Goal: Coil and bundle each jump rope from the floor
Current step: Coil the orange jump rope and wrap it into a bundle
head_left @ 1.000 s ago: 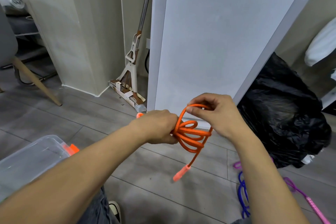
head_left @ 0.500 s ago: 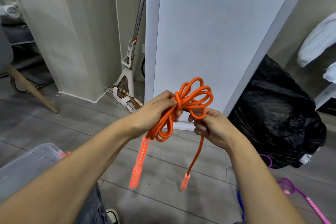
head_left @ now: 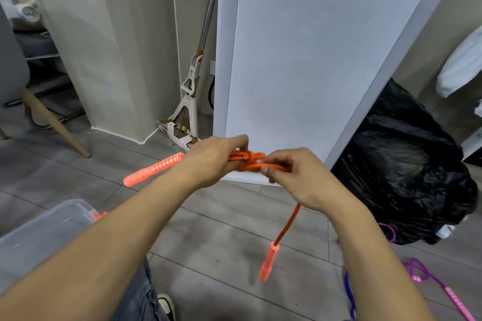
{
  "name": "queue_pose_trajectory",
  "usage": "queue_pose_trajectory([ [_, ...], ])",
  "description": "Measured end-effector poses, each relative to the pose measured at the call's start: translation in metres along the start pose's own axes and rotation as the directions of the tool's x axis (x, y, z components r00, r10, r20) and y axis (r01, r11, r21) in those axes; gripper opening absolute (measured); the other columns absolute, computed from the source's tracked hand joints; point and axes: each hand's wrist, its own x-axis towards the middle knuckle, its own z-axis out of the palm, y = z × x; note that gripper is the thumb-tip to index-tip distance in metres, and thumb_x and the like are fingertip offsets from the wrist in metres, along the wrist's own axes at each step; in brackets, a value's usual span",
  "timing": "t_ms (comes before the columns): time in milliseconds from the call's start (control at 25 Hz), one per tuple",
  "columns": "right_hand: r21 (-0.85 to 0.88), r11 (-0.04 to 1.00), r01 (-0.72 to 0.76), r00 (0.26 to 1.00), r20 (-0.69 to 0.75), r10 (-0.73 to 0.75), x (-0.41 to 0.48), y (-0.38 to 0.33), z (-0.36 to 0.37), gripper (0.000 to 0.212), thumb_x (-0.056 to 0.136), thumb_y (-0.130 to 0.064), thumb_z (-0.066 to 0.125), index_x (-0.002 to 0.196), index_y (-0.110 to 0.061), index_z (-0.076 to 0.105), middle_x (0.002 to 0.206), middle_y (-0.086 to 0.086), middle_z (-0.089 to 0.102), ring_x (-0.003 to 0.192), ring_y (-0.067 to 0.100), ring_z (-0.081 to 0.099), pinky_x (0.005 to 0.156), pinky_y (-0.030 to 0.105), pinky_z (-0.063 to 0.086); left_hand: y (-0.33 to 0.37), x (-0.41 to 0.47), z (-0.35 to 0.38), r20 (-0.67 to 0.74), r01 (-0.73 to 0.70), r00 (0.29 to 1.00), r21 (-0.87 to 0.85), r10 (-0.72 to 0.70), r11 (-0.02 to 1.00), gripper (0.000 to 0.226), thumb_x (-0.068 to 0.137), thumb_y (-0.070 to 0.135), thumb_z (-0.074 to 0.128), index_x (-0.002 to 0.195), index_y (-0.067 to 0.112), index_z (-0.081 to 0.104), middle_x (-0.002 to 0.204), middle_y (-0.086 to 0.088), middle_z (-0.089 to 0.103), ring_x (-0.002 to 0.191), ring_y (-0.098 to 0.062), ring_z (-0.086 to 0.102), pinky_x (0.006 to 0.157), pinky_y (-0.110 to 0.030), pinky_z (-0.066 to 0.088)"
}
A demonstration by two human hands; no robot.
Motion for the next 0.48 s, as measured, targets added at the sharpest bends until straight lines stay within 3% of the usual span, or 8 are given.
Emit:
queue_pose_trajectory([
  [120,0.095,0.995,0.040,0.987,-0.158,-0.024,-0.002,0.003,-0.008,0.004,0.083,-0.024,0.081,0.083,-0.023,0.077,0.080,-0.005,0.074,0.078,0.011,0.069,0.076,0.028,0.056,0.006,-0.006,-0.009,0.262,-0.011,0.958,-0.374,0.117,0.927,0.014,0.084,0.022,0.073,0.087,0.030,0.063,0.067,0.005,0.066,0.060,-0.007,0.057,0.057,-0.026,0.045],
  [200,0.300,0.953,0.034,0.981,-0.191,0.025,-0.001,0.010,-0.012,0.008,0.076,-0.019,0.085,0.079,-0.019,0.077,0.080,-0.001,0.075,0.075,0.012,0.069,0.072,0.024,0.055,0.017,-0.010,-0.016,0.357,0.082,0.916,-0.610,0.181,0.788,0.013,0.084,0.010,0.074,0.093,0.018,0.067,0.074,-0.004,0.073,0.064,-0.013,0.063,0.062,-0.025,0.049],
  [320,0.624,0.781,-0.034,0.982,-0.125,0.143,0.004,0.022,-0.012,0.010,0.079,-0.008,0.078,0.078,-0.018,0.077,0.079,0.002,0.074,0.074,0.013,0.066,0.074,0.030,0.056,0.031,-0.011,-0.023,0.291,0.147,0.937,-0.829,0.193,0.540,0.010,0.093,0.006,0.065,0.102,0.004,0.059,0.073,-0.007,0.068,0.063,-0.017,0.059,0.060,-0.022,0.049],
  [400,0.592,0.805,-0.049,0.982,-0.118,0.146,0.007,0.029,-0.005,0.023,0.088,0.006,0.066,0.083,-0.015,0.076,0.076,0.003,0.072,0.066,0.014,0.060,0.066,0.030,0.052,0.032,-0.007,-0.022,0.240,0.203,0.968,-0.919,0.070,0.339,0.006,0.099,0.008,0.052,0.103,0.006,0.055,0.070,-0.008,0.063,0.059,-0.017,0.055,0.055,-0.023,0.047],
  [480,0.563,0.822,-0.087,0.987,-0.063,0.147,0.009,0.028,0.005,0.021,0.095,-0.004,0.061,0.085,-0.013,0.077,0.069,0.004,0.067,0.055,0.015,0.044,0.054,0.028,0.036,0.027,0.000,-0.018,0.240,0.245,0.969,-0.957,-0.055,0.158,0.016,0.090,0.016,0.043,0.101,0.009,0.053,0.070,-0.016,0.060,0.057,-0.021,0.054,0.054,-0.028,0.046],
])
